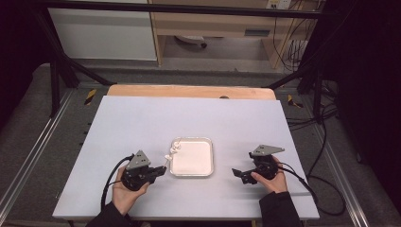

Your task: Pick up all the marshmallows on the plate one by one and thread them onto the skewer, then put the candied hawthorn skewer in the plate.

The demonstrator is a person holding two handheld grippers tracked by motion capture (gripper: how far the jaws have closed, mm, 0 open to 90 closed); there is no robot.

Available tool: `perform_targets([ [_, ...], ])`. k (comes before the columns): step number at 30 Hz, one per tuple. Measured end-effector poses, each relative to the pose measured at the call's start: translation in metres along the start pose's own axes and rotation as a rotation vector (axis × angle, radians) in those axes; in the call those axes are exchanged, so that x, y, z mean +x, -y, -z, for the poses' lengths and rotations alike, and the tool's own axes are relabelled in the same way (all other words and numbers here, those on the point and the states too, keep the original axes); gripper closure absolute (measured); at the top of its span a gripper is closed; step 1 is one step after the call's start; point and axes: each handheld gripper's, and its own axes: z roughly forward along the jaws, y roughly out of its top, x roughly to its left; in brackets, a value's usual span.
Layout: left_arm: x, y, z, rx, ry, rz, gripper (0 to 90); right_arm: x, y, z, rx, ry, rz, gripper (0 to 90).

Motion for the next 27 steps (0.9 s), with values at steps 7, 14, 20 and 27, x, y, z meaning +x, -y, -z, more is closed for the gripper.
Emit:
perform_targets([
  [7, 0.003, -0.016, 0.0, 0.027, -0.012, 0.001, 88.4, -0.006, 0.009, 0.005, 0.008, 0.016, 0.001, 1.3],
  [14, 0.006, -0.029, -0.004, 0.05, -0.029, -0.001, 88.3, -0.01, 0.016, 0.009, 0.001, 0.025, -0.017, 1.3],
  [20, 0.007, -0.041, -0.018, 0.075, -0.044, 0.004, 88.3, -0.011, 0.02, 0.012, 0.001, 0.029, -0.009, 1.3],
  [27, 0.004, -0.052, -0.042, 0.123, -0.063, 0.007, 88.4, -0.014, 0.021, 0.016, -0.013, 0.029, -0.015, 1.5],
])
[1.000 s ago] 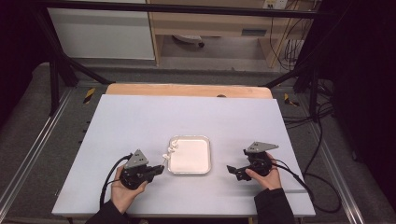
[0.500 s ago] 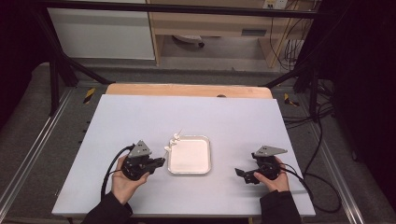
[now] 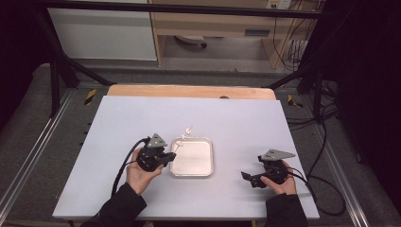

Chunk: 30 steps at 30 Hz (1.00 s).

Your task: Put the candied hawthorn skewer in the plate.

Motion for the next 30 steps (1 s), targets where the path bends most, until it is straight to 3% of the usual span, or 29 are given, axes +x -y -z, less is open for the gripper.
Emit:
perform_targets([
  [13, -0.013, 0.001, -0.037, 0.108, -0.029, 0.004, 88.3, 0.0, 0.001, 0.0, 0.0, -0.004, -0.005, 1.6],
  [20, -0.015, 0.004, -0.041, 0.158, -0.034, -0.002, 88.1, 0.0, 0.001, 0.002, -0.009, -0.005, -0.009, 1.6],
  [26, -0.017, 0.006, -0.044, 0.192, -0.069, -0.014, 87.9, 0.0, 0.001, 0.002, -0.006, -0.004, -0.006, 1.7],
  [30, -0.018, 0.006, -0.044, 0.196, -0.075, -0.017, 87.6, 0.0, 0.001, 0.001, -0.005, -0.003, -0.005, 1.6],
])
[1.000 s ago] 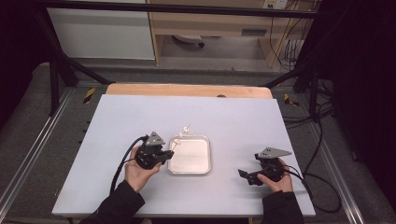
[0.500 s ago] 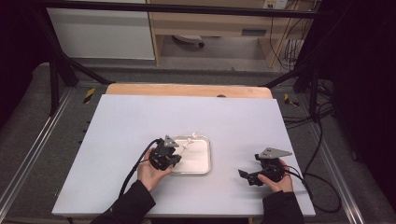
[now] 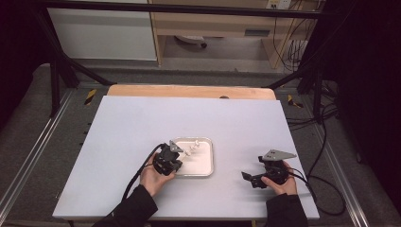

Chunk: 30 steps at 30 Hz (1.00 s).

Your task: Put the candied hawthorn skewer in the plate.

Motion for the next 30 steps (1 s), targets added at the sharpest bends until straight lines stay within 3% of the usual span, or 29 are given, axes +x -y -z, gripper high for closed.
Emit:
perform_targets([
  [4, 0.001, 0.0, 0.001, 0.006, -0.003, -0.002, 84.9, 0.0, 0.0, 0.001, -0.003, -0.003, -0.006, 1.6],
  [9, 0.005, -0.001, 0.009, -0.035, 0.016, -0.009, 76.9, 0.0, 0.0, 0.0, -0.001, -0.002, -0.004, 1.6],
  [16, 0.012, -0.001, 0.024, -0.091, 0.048, -0.034, 56.8, 0.0, 0.0, 0.001, -0.004, -0.002, -0.01, 1.6],
  [21, 0.017, 0.002, 0.032, -0.093, 0.034, -0.068, 44.1, 0.0, 0.0, 0.001, -0.003, -0.002, -0.007, 1.5],
  [27, 0.024, 0.012, 0.044, -0.106, 0.065, -0.074, 26.9, 0.0, 0.0, 0.0, -0.002, -0.004, -0.011, 1.4],
  [30, 0.029, 0.02, 0.049, -0.114, 0.057, -0.067, 21.6, 0.0, 0.0, 0.0, 0.002, -0.004, -0.012, 1.3],
])
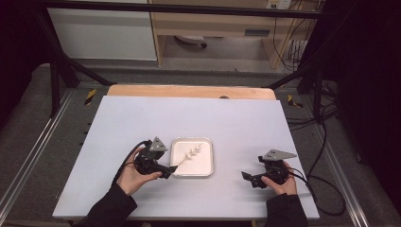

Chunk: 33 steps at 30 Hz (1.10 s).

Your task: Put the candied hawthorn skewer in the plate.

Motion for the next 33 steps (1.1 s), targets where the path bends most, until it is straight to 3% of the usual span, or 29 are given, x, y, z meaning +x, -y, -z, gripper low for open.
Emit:
perform_targets([
  [7, 0.018, 0.026, 0.014, -0.014, -0.029, 0.024, 12.0, 0.0, 0.0, 0.0, 0.002, 0.002, -0.005, 0.8],
  [15, 0.036, 0.064, 0.024, -0.025, -0.064, 0.095, 8.1, 0.0, 0.0, 0.0, 0.001, 0.001, -0.007, 0.6],
  [19, 0.041, 0.079, 0.028, -0.054, -0.082, 0.13, 7.4, 0.0, 0.001, -0.001, 0.004, 0.002, -0.006, 0.6],
  [24, 0.045, 0.095, 0.031, -0.094, -0.104, 0.143, 7.3, 0.001, 0.001, -0.001, 0.013, -0.002, -0.007, 0.6],
  [33, 0.05, 0.109, 0.033, -0.096, -0.103, 0.163, 7.3, 0.003, 0.002, -0.002, 0.025, -0.009, -0.008, 0.6],
])
